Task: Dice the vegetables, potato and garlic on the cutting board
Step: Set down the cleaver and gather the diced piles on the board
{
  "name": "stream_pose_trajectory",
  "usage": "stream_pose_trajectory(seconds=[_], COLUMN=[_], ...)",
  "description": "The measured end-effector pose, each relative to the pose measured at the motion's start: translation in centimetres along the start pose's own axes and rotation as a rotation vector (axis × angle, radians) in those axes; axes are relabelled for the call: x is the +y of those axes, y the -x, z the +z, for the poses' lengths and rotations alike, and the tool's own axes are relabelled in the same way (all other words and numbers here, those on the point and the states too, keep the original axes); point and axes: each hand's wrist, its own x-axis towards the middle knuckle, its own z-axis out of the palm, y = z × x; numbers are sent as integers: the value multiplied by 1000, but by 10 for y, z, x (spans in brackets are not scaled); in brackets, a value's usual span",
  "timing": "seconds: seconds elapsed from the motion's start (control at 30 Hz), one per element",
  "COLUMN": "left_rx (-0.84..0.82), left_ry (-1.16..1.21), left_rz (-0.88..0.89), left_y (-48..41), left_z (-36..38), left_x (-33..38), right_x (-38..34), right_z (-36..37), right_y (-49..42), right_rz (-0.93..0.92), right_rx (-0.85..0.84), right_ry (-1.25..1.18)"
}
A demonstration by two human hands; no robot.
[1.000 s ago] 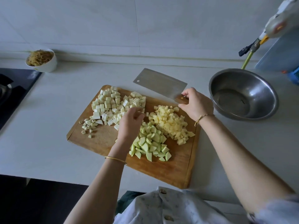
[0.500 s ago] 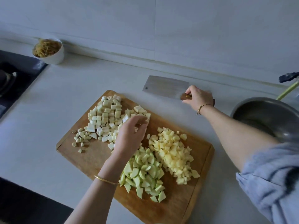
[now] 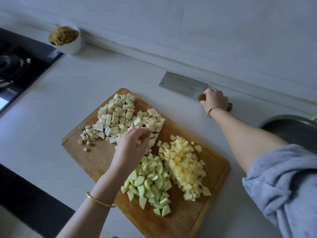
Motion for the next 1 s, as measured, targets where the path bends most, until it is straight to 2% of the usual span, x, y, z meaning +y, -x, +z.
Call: stream_pose_trajectory(seconds=[0.07,0.13,0.23,0.33,0.4,0.53,0.7,0.87,1.0], left_rx=[31,115,264,333,318,263,315,370,273], left_ry=[-2,19,65,98,129,138,174,134,31], left_rz=[12,-4,-69,-168,-219,-213,-101,-164,-49], left_y=[6,15,30,47,57,69,57,29,-11], left_z=[-1,-6,-14,-15,-11,-2,-24,-71,-108], left_x=[-2,-6,-24,-49,-59,-72,-92,-136,-167], right_x=[-7,-17,-38,-61,-76,-91,-101,-182,-248], right_z=[-11,-24,-27,-9,6,14,0,10,35], right_y=[14,43,122,204,239,263,259,274,274], right_rz=[28,42,-95,-191,-243,-337,-216,-255,-144], right_rx=[41,112,212,145,135,288,361,303,168], right_ry=[-54,-241,-541,-664,-667,-525,-399,-468,-612])
